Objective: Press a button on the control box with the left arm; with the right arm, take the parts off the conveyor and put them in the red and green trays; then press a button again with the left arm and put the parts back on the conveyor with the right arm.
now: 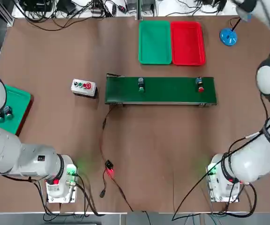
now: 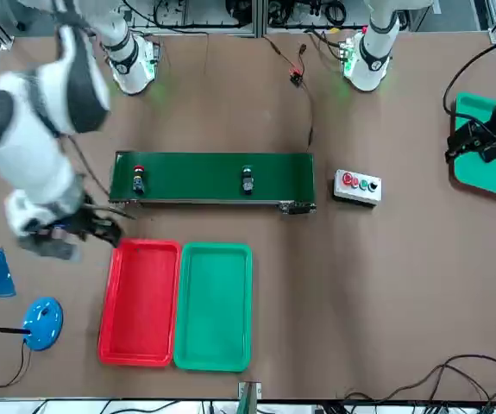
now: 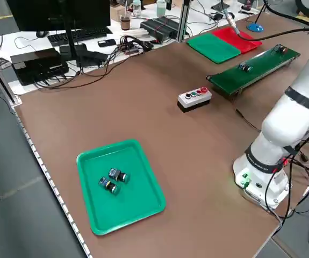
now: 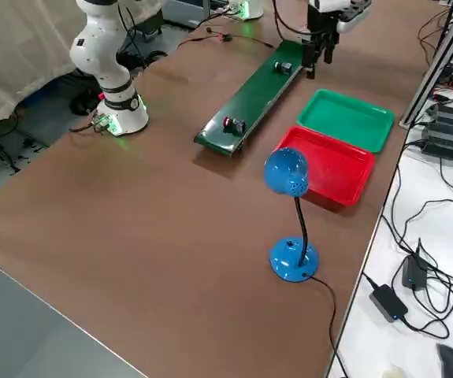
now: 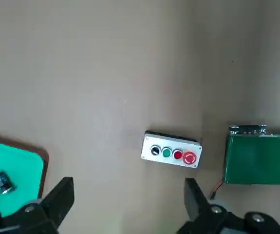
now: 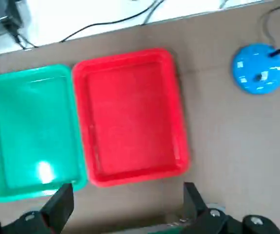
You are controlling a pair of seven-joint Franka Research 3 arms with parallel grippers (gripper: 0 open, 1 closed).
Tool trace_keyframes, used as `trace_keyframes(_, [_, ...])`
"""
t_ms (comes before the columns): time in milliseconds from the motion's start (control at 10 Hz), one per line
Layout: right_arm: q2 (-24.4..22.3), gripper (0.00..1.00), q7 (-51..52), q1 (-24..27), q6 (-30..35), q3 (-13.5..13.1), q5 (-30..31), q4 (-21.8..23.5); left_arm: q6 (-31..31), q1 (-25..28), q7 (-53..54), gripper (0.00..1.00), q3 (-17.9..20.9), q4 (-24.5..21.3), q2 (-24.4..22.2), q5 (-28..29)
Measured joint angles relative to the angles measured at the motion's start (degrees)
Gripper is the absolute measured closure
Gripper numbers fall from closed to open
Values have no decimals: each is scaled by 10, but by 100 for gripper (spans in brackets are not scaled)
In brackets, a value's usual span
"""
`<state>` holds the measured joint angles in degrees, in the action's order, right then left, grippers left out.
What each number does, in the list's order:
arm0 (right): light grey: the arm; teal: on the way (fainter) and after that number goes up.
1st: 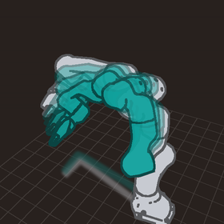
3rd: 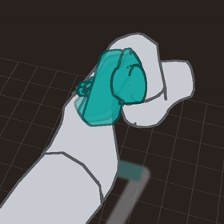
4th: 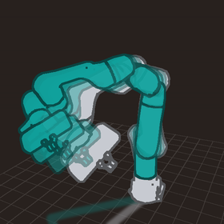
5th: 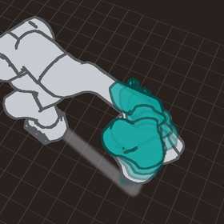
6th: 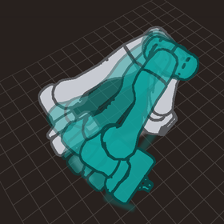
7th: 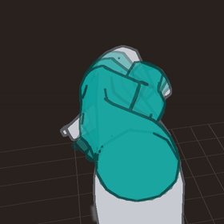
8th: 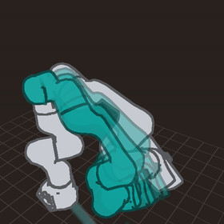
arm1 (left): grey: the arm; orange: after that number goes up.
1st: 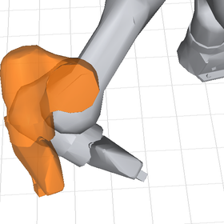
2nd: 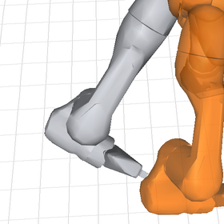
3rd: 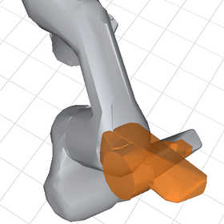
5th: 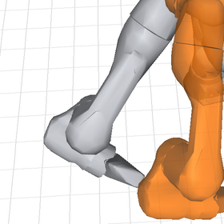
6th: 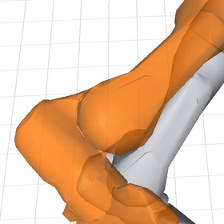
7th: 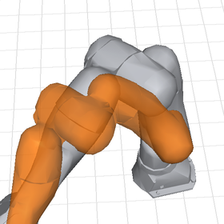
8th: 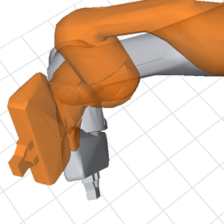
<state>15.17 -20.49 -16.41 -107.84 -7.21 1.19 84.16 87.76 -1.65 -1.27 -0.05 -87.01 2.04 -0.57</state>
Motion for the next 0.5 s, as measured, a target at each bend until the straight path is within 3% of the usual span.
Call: trace_keyframes(500, [-91,0,119,69,129,6,-20,-6,-7,-1,0,0,-5,0,-2,0])
